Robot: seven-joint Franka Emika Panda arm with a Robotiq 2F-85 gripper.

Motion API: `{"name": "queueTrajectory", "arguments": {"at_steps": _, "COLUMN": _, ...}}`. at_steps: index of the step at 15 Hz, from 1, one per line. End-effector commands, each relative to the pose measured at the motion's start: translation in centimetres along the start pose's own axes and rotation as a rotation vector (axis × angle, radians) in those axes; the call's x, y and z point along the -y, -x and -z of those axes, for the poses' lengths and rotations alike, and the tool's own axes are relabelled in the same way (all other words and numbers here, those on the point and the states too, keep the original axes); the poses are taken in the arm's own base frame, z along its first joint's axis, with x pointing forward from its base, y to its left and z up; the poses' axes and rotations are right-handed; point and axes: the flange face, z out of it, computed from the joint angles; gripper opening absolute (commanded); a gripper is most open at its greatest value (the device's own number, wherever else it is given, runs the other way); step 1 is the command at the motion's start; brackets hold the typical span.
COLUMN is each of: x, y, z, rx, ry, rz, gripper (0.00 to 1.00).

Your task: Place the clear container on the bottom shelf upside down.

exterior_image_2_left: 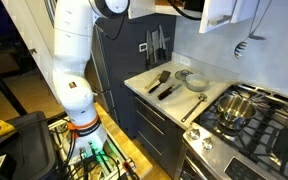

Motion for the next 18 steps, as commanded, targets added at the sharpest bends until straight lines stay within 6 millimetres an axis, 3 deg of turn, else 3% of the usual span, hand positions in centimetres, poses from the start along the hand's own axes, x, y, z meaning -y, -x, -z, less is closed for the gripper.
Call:
{"name": "queueTrajectory", "arguments": {"at_steps": 1, "x": 0.0, "y": 0.0, "z": 0.0, "rx": 0.064, "ry": 0.065, "rz": 0.075, "gripper": 1.00}}
{"name": "queueTrajectory", "arguments": {"at_steps": 12, "x": 0.6, "y": -1.0, "z": 0.3, "rx": 0.235, "ry": 0.246, "rz": 0.264, "gripper": 1.00}}
{"name": "queueTrajectory", "arguments": {"at_steps": 18, "x": 1.2, "y": -2.1, "z": 0.9, "rx": 0.233, "ry": 0.230, "rz": 0.292, "gripper": 1.00}}
